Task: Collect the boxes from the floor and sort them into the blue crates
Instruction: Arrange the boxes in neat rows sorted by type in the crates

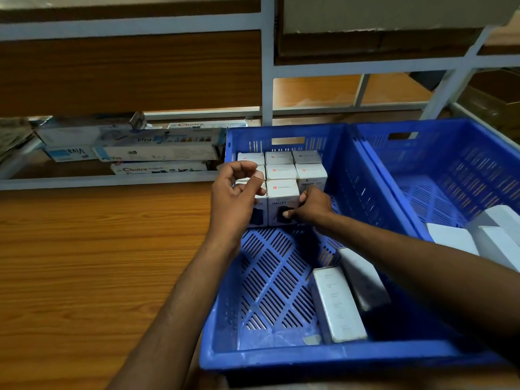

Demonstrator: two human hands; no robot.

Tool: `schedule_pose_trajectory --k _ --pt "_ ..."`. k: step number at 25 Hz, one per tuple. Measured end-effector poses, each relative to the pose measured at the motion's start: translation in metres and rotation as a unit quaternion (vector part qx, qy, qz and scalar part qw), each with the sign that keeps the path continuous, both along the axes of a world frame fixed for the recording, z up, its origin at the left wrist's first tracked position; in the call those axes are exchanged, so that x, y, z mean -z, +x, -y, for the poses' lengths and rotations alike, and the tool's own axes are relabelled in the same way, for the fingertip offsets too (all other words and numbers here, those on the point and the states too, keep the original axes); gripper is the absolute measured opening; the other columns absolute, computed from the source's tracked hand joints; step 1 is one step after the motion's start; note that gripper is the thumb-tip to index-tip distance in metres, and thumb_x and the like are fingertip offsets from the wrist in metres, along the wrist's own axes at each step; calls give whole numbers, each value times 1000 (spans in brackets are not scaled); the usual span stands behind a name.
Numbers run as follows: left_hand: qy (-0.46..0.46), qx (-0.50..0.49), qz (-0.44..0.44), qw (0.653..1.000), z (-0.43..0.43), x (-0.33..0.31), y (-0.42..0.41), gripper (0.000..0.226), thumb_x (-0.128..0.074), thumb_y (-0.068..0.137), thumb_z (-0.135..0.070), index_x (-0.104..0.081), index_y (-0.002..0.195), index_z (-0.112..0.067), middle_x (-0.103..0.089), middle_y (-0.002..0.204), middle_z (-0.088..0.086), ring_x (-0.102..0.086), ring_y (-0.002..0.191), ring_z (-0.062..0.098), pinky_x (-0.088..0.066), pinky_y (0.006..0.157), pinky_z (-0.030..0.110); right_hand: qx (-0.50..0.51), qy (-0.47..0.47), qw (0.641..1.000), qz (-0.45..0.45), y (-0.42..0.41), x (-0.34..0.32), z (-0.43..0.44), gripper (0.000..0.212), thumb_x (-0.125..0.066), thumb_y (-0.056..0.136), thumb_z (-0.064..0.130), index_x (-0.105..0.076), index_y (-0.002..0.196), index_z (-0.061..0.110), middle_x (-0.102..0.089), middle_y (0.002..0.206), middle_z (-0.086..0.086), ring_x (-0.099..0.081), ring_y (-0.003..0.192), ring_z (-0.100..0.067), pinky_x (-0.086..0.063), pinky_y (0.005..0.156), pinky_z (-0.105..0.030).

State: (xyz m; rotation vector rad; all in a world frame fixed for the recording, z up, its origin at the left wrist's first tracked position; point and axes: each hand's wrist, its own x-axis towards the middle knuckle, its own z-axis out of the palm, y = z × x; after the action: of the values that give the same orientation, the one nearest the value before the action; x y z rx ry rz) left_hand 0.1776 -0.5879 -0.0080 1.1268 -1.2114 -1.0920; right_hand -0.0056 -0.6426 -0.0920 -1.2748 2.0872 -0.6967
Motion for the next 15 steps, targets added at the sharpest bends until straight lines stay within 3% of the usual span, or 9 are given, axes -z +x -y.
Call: schedule_pose_trajectory --k 2,5,7,10,13,15 --pt "-6 27 33 999 -1 2 -1 14 -68 98 -16 -65 111 -20 -71 105 -7 -69 80 7 -55 71 20 -2 40 999 -24 -4 -11 0 46 -98 64 14 -59 88 15 -67 99 -7 -62 90 -22 -48 66 -29" --pt "1 115 123 986 -2 11 -4 11 -69 98 -25 -66 108 -29 -70 105 -10 -71 90 12 -55 78 24 -48 113 992 -2 -15 -24 -2 44 -96 67 15 -66 98 8 -69 99 -11 -67 93 -25 -48 61 -29" --pt "-3 194 188 963 -4 18 -6 10 -70 98 -27 -67 107 -29 -69 102 -11 -67 86 3 -53 78 20 -130 148 980 -31 -24 -35 -15 37 -93 73 25 -65 93 12 -68 89 -8 -66 84 -21 -47 61 -30" --pt "-38 296 317 900 -6 27 -7 12 -70 98 -28 -68 110 -26 -69 102 -11 -61 81 -6 -49 77 16 -323 220 915 -96 -34 -49 -47 33 -96 68 26 -71 88 21 -70 74 9 -61 75 -11 -51 73 -30" --pt "-22 371 421 827 -8 32 -5 21 -69 98 -33 -67 117 -24 -69 109 -10 -61 88 -3 -46 78 19 -452 321 820 -145 -30 -46 -72 48 -97 69 25 -70 108 24 -67 84 14 -60 84 -9 -47 73 -21" --pt "7 394 473 788 -8 33 -5 27 -68 99 -37 -67 121 -23 -69 113 -6 -63 91 4 -50 80 26 -455 297 826 -150 -33 -39 -67 42 -95 71 25 -71 106 23 -69 91 7 -62 83 -15 -50 72 -26"
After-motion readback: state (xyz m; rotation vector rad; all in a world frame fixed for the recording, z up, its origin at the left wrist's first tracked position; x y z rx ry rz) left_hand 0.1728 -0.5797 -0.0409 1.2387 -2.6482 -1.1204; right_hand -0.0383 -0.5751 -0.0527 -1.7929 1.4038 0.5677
